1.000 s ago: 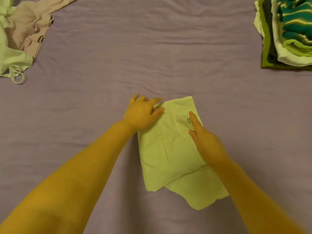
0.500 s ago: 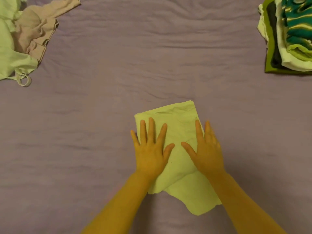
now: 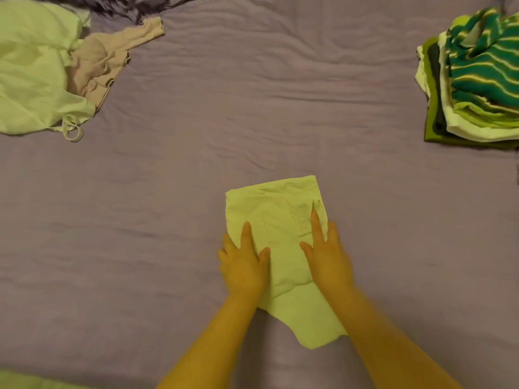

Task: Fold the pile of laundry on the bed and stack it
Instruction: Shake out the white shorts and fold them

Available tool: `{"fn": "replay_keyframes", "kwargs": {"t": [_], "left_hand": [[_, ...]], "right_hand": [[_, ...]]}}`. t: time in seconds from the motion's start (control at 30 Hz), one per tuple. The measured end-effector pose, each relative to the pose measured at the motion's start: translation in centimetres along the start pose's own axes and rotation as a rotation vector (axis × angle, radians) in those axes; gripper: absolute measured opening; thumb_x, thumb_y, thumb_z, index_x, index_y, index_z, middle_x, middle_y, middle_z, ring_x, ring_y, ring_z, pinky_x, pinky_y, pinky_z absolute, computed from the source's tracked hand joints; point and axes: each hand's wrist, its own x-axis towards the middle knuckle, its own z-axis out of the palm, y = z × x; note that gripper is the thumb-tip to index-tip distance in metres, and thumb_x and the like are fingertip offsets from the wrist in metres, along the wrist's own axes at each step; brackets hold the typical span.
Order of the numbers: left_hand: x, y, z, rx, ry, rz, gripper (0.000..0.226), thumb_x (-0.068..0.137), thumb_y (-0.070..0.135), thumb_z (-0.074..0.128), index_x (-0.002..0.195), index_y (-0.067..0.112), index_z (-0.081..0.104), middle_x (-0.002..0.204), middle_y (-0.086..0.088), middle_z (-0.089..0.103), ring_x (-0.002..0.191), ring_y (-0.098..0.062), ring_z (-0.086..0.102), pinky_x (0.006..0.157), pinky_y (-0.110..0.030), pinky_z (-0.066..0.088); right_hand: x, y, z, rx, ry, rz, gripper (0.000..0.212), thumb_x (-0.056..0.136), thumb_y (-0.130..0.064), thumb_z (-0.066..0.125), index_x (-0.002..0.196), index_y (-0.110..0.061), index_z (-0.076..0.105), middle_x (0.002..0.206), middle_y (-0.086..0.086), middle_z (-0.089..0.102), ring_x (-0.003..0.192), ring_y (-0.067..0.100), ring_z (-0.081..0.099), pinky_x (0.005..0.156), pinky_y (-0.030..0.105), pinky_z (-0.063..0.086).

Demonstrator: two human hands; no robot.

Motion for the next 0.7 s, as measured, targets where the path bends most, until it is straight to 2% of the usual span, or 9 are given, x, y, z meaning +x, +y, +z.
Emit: {"fn": "replay_keyframes", "kwargs": {"t": [0.1, 0.2, 0.27, 0.3, 0.37, 0.4, 0.43, 0.6, 0.7], "left_hand": [[-0.1, -0.4, -1.5, -0.350, -0.034, -0.008, 0.073, 0.091, 0.036, 0.060, 0.150, 0.033, 0.017, 0.145, -0.014, 0.032, 0.126, -0.030, 0.040, 0.101, -0.038, 0.037], [-0.4, -0.8, -2.5, -0.600, -0.067, 0.016, 0.090, 0.087, 0.025, 0.068, 0.152, 0.025, 0.006, 0.154, -0.003, 0.027, 0.137, -0.025, 0.034, 0.104, -0.031, 0.032], [-0.5, -0.8, -3.3, -0.746, -0.120, -0.105, 0.095, 0.082, 0.022, 0.074, 0.152, 0.019, 0.010, 0.155, -0.001, 0.027, 0.139, -0.025, 0.033, 0.106, -0.036, 0.033], [-0.4, -0.8, -3.6, -0.805, -0.162, -0.176, 0.085, 0.080, 0.023, 0.076, 0.148, 0.016, 0.025, 0.150, -0.004, 0.036, 0.133, -0.026, 0.041, 0.103, -0.039, 0.038], [-0.5, -0.3, -4.6, -0.896, -0.302, -0.293, 0.045, 0.079, 0.026, 0.077, 0.116, 0.015, 0.055, 0.130, -0.010, 0.058, 0.110, -0.029, 0.058, 0.092, -0.043, 0.048], [-0.8, 0.2, -5.2, -0.919, -0.375, -0.314, 0.032, 0.080, 0.027, 0.076, 0.104, 0.015, 0.059, 0.122, -0.012, 0.063, 0.103, -0.029, 0.061, 0.089, -0.044, 0.050], [-1.1, 0.8, -5.9, -0.937, -0.428, -0.310, 0.029, 0.083, 0.028, 0.073, 0.103, 0.014, 0.058, 0.120, -0.012, 0.063, 0.102, -0.029, 0.061, 0.088, -0.044, 0.050], [-3.6, 5.7, -9.7, -0.897, -0.658, -0.121, 0.050, 0.096, 0.039, 0.052, 0.139, 0.016, 0.039, 0.136, -0.006, 0.051, 0.120, -0.027, 0.052, 0.101, -0.047, 0.044], [-5.7, 9.4, -12.2, -0.768, -0.912, 0.050, 0.064, 0.083, 0.032, 0.068, 0.139, 0.026, 0.037, 0.129, -0.002, 0.055, 0.114, -0.024, 0.057, 0.091, -0.043, 0.051]], "right_hand": [[-0.9, 0.0, -0.9, 0.153, 0.016, 0.004, 0.079, 0.097, -0.043, 0.044, 0.149, -0.030, -0.014, 0.151, 0.011, 0.022, 0.128, 0.027, 0.043, 0.097, 0.037, 0.045], [-1.8, 0.0, -1.4, 0.461, 0.043, 0.138, 0.098, 0.088, -0.034, 0.064, 0.151, -0.019, -0.009, 0.153, 0.012, 0.026, 0.132, 0.031, 0.041, 0.101, 0.038, 0.040], [-2.3, 0.3, -1.8, 0.540, 0.023, 0.250, 0.096, 0.085, -0.034, 0.069, 0.151, -0.012, 0.004, 0.153, 0.012, 0.030, 0.134, 0.030, 0.039, 0.103, 0.037, 0.038], [-2.6, 0.5, -1.9, 0.530, 0.009, 0.275, 0.086, 0.084, -0.035, 0.069, 0.149, -0.010, 0.019, 0.148, 0.012, 0.037, 0.132, 0.030, 0.042, 0.101, 0.036, 0.039], [-3.7, 1.0, -2.6, 0.524, 0.008, 0.289, 0.063, 0.084, -0.036, 0.069, 0.134, -0.007, 0.044, 0.132, 0.012, 0.053, 0.119, 0.029, 0.051, 0.091, 0.034, 0.042], [-4.4, 1.3, -3.1, 0.546, 0.024, 0.294, 0.056, 0.084, -0.034, 0.070, 0.128, -0.006, 0.049, 0.126, 0.011, 0.056, 0.114, 0.028, 0.053, 0.086, 0.033, 0.043], [-5.3, 1.6, -3.9, 0.580, 0.049, 0.302, 0.051, 0.084, -0.032, 0.070, 0.124, -0.006, 0.051, 0.122, 0.011, 0.057, 0.109, 0.027, 0.054, 0.081, 0.031, 0.043], [-10.3, 3.5, -8.6, 0.739, 0.226, 0.344, 0.032, 0.087, -0.021, 0.067, 0.113, -0.010, 0.051, 0.103, 0.003, 0.056, 0.088, 0.017, 0.049, 0.065, 0.025, 0.035], [-13.9, 5.2, -11.4, 0.784, 0.334, 0.409, 0.028, 0.089, -0.020, 0.065, 0.111, -0.012, 0.050, 0.093, -0.005, 0.052, 0.088, 0.019, 0.052, 0.059, 0.020, 0.035]]}}
